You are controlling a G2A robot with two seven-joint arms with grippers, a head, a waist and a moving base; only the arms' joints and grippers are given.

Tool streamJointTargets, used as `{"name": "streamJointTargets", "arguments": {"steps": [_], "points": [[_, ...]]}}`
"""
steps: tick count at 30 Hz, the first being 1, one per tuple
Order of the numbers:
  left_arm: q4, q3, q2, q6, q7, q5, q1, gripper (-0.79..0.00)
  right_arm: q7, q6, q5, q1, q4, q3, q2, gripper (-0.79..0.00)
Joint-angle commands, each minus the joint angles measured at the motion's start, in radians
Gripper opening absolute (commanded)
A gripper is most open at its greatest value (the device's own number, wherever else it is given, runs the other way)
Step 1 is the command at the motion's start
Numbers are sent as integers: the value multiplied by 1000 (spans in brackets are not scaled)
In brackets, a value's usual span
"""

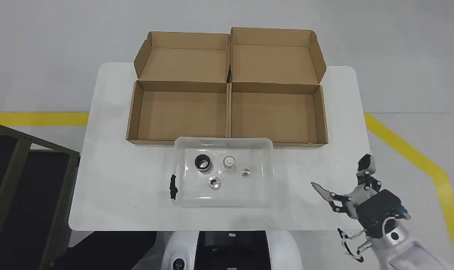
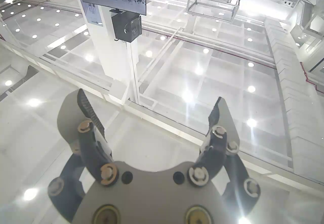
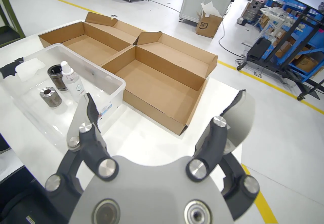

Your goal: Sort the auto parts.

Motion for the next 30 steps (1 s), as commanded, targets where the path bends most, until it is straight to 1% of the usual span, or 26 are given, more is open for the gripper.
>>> {"name": "streamJointTargets", "arguments": {"steps": [1,7,12,16,27,30], "points": [[0,0,0,0,0,0,0,0,43,-26,0,22,-6,-31,2,0],[0,0,0,0,0,0,0,0,187,-119,27,117,-8,-140,9,0],[0,0,0,0,0,0,0,0,321,-156,50,210,0,-246,12,0],[0,0,0,0,0,0,0,0,428,-158,61,286,9,-316,13,0],[0,0,0,0,0,0,0,0,671,-128,104,464,78,-460,13,0],[0,0,0,0,0,0,0,0,671,-128,104,464,78,-460,13,0]]}}
